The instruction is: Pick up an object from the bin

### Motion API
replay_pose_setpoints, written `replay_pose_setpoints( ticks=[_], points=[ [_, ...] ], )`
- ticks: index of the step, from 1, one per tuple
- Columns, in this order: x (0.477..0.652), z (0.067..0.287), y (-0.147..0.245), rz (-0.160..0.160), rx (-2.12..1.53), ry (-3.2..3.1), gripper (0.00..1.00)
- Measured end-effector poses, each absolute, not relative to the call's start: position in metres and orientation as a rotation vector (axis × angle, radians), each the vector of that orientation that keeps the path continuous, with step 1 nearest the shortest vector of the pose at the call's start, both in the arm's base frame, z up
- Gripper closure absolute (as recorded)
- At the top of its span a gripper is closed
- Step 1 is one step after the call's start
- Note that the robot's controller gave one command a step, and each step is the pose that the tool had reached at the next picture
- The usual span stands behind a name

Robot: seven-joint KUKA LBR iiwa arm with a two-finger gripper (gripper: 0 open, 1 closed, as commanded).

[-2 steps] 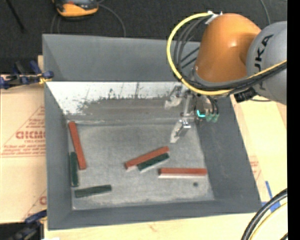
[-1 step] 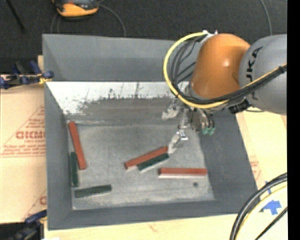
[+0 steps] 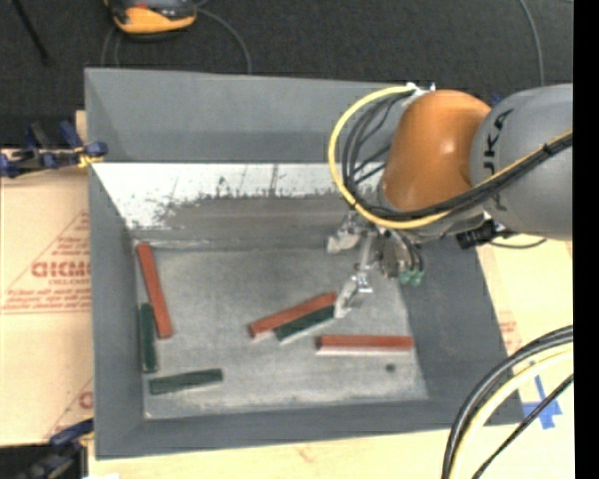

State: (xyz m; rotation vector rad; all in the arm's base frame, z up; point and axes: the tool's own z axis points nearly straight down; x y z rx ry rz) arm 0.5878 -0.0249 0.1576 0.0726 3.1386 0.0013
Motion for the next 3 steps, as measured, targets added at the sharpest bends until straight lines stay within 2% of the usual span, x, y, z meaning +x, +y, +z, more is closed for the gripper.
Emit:
replay_pose_setpoints(
  ticks=[1,3],
  points=[
    [0.5491,0.0808,-0.0346,0.0,-0.076,3.136,1.0],
    [0.55,0.0809,-0.0263,-0.01,-0.218,3.125,1.0]
  ],
)
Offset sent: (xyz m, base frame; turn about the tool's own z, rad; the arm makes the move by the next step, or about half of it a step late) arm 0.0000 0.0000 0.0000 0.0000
